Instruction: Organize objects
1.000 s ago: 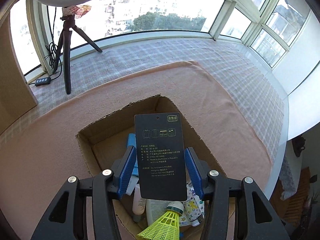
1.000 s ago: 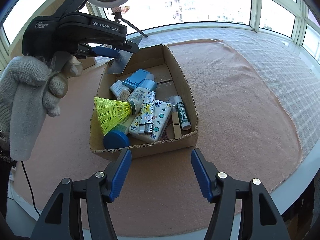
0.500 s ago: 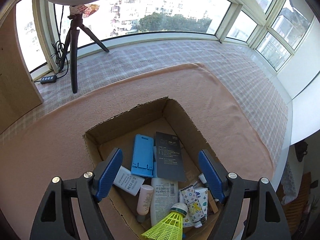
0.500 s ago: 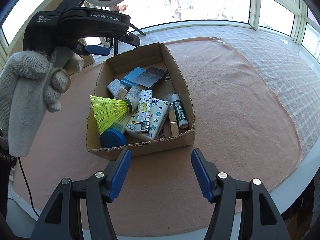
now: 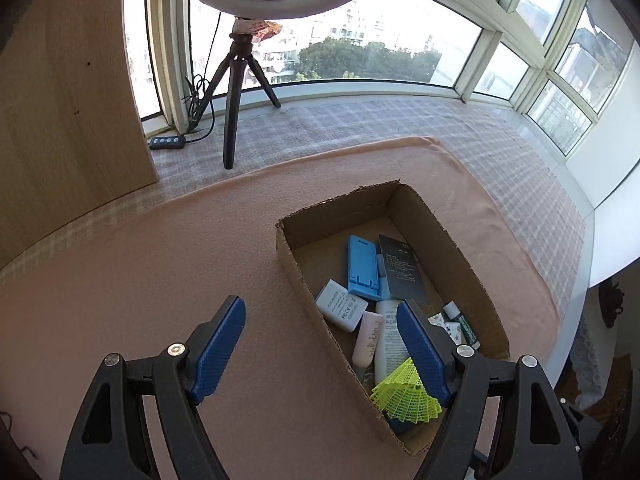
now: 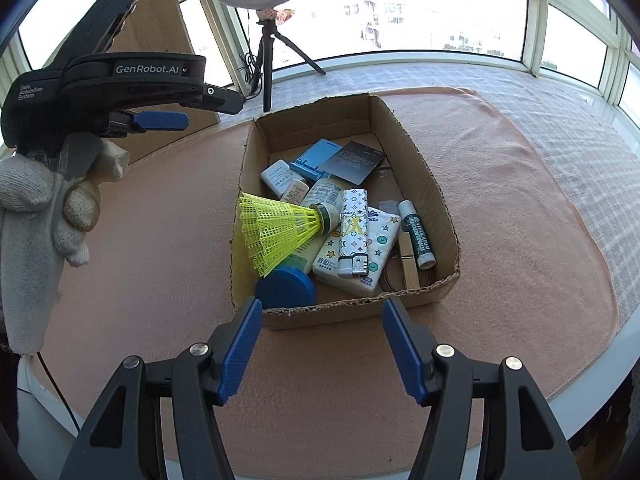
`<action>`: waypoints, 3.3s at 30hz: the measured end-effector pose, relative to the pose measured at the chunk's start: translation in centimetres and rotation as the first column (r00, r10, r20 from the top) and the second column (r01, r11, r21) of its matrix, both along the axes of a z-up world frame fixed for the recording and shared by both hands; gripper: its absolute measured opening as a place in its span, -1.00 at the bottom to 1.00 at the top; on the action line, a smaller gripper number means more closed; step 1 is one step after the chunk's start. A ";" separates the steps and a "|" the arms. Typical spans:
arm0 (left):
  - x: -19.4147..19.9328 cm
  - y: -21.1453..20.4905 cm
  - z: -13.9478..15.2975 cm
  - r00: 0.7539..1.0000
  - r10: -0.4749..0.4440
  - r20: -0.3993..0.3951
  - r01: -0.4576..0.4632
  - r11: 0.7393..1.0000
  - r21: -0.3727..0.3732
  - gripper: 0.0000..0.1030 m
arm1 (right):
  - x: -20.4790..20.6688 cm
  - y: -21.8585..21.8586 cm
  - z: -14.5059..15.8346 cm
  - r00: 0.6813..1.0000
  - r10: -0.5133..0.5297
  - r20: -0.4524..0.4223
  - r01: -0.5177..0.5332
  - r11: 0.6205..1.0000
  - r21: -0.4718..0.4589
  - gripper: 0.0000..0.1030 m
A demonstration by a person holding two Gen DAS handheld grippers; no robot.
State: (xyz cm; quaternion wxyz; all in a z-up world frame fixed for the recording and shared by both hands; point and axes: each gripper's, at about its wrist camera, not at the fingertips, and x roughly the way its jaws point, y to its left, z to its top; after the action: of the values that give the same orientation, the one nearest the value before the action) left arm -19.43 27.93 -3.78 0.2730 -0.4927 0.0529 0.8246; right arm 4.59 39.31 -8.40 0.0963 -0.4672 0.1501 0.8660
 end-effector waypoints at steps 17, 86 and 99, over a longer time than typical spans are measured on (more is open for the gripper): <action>7.7 -18.3 1.3 0.983 0.179 -0.051 -0.179 0.984 0.001 0.57 | -4.5 -9.8 2.6 0.990 0.132 -0.051 -0.131 0.991 0.019 0.14; 15.8 -30.9 -3.7 0.929 0.370 -0.011 -0.370 0.928 -0.050 0.58 | -6.0 -20.6 1.5 0.976 0.212 -0.056 -0.210 0.976 0.050 0.14; 15.6 -30.8 -3.8 0.930 0.368 -0.011 -0.368 0.929 -0.049 0.58 | -6.0 -20.7 1.4 0.976 0.210 -0.054 -0.208 0.977 0.048 0.14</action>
State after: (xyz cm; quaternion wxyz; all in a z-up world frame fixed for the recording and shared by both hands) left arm -3.81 -2.92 -7.54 0.1013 -0.5000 -0.0192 0.8599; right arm -1.39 18.63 -6.98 0.0101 -0.4524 0.0847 0.8877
